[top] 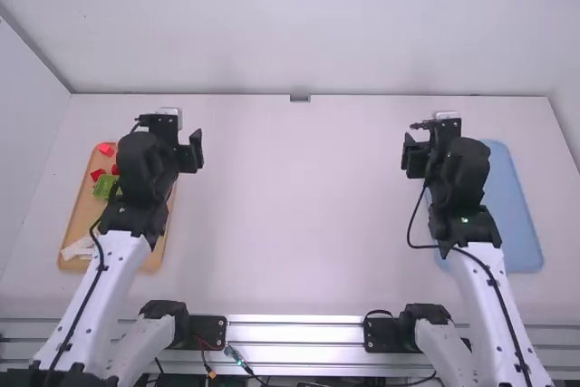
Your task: Assemble lego blocks to make yellow taxi
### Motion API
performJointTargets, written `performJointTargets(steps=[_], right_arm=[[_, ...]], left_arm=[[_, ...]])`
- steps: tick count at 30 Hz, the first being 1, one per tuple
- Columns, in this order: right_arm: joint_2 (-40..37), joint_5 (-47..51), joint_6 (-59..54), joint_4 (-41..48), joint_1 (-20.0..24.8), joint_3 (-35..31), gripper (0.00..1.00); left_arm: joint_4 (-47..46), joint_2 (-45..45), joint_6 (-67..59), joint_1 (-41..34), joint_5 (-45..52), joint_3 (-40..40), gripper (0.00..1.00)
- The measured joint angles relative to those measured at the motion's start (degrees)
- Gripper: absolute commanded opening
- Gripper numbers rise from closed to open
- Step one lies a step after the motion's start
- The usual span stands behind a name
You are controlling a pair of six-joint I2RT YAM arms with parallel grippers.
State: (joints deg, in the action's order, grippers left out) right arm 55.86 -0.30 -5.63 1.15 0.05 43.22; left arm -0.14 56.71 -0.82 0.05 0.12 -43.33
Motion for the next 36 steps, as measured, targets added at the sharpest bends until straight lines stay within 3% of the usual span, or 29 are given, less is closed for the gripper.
performJointTargets(steps=[25, 31, 36], right_arm=[[-32.41, 0.2, 5.31, -1.01, 0.0, -32.24, 0.1], [-38.16, 0.09, 5.29, -1.03, 0.0, -38.03, 0.0], [-42.62, 0.17, 5.46, -0.98, 0.0, -42.42, 0.0]], left_arm=[[-0.02, -32.63, 0.87, 0.0, 0.02, 32.33, 0.1], [-0.02, -38.53, 0.85, 0.0, 0.0, 38.14, 0.01], [-0.04, -43.01, 0.87, 0.0, 0.0, 42.69, 0.0]])
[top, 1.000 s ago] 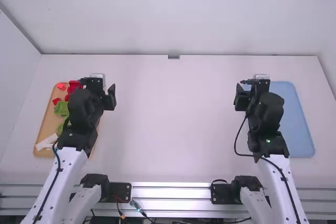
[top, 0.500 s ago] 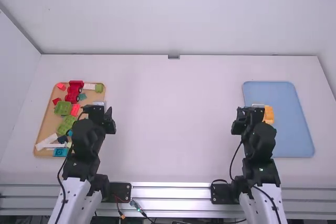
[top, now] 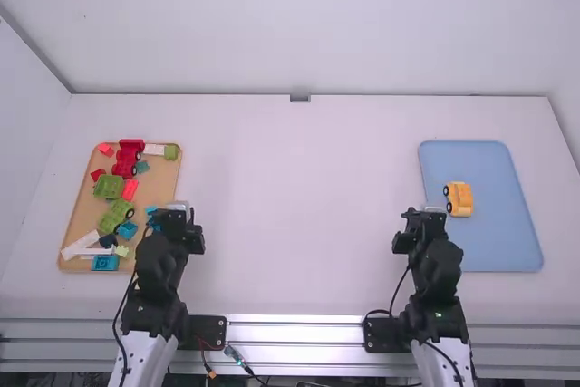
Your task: Assemble lego blocks to make yellow taxi
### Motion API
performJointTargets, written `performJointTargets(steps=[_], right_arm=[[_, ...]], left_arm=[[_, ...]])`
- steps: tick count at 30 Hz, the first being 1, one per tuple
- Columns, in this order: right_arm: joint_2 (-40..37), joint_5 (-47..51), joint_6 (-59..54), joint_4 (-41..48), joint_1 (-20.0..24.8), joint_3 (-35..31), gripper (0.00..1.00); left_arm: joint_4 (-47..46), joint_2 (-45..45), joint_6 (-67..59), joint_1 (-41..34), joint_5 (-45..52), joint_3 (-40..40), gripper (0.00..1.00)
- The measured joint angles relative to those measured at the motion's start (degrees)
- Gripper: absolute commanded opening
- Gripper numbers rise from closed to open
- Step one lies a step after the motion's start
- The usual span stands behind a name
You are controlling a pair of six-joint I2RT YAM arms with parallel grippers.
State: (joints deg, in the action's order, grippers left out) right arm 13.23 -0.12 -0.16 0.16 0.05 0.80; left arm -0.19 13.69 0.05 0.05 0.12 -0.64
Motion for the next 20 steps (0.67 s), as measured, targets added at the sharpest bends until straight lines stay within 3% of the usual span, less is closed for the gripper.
performJointTargets(steps=[20], right_arm=[[-12.59, 0.0, -0.11, -0.44, 0.0, -0.13, 0.0]], left_arm=[[0.39, -12.96, 0.02, 0.0, 0.0, 0.09, 0.0]])
